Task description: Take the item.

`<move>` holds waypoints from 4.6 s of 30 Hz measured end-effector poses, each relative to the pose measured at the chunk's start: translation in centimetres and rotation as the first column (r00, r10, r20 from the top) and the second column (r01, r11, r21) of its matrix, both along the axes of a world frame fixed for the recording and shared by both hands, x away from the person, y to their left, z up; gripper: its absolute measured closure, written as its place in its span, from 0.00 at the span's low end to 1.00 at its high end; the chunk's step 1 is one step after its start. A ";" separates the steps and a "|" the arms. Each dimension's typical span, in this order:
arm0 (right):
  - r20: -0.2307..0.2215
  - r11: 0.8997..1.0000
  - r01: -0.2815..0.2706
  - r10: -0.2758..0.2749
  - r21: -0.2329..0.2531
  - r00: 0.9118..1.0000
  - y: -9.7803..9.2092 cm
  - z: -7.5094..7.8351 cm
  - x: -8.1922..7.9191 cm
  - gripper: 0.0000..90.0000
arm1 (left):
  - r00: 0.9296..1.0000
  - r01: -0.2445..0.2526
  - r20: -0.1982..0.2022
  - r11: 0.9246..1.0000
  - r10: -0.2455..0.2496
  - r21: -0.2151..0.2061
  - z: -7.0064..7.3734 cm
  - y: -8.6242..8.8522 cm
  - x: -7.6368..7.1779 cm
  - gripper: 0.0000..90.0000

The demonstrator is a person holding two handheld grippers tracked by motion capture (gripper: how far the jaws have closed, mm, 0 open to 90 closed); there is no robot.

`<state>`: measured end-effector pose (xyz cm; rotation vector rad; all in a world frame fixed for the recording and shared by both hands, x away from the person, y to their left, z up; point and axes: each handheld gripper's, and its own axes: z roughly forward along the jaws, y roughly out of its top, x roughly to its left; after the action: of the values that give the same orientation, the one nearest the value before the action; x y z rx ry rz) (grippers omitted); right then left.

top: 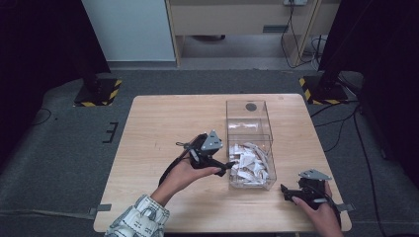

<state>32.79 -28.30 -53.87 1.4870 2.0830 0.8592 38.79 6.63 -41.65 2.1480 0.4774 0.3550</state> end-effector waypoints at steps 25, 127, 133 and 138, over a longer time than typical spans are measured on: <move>0.000 1.000 0.000 0.000 0.000 1.000 0.0 0.0 0.0 0.01 | 0.995 0.084 -0.059 0.991 -0.078 0.103 -1.2 -5.9 0.4 0.42; 0.000 1.000 0.000 0.000 -0.001 1.000 0.0 0.0 0.0 0.01 | 0.994 0.073 -0.079 0.996 -0.076 -0.043 2.9 -3.3 1.6 1.00; 0.000 1.000 0.000 0.000 -0.001 1.000 0.0 0.0 0.0 0.01 | 0.995 0.073 -0.062 0.996 -0.076 -0.048 3.6 -2.9 1.5 1.00; 0.000 1.000 0.000 0.000 0.000 1.000 0.0 0.0 0.0 0.01 | 0.996 0.074 -0.048 0.996 -0.077 -0.055 4.1 -2.6 1.5 1.00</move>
<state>32.79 -28.30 -53.87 1.4863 2.0831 0.8589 40.25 3.99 -37.50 2.1203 0.4281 0.2442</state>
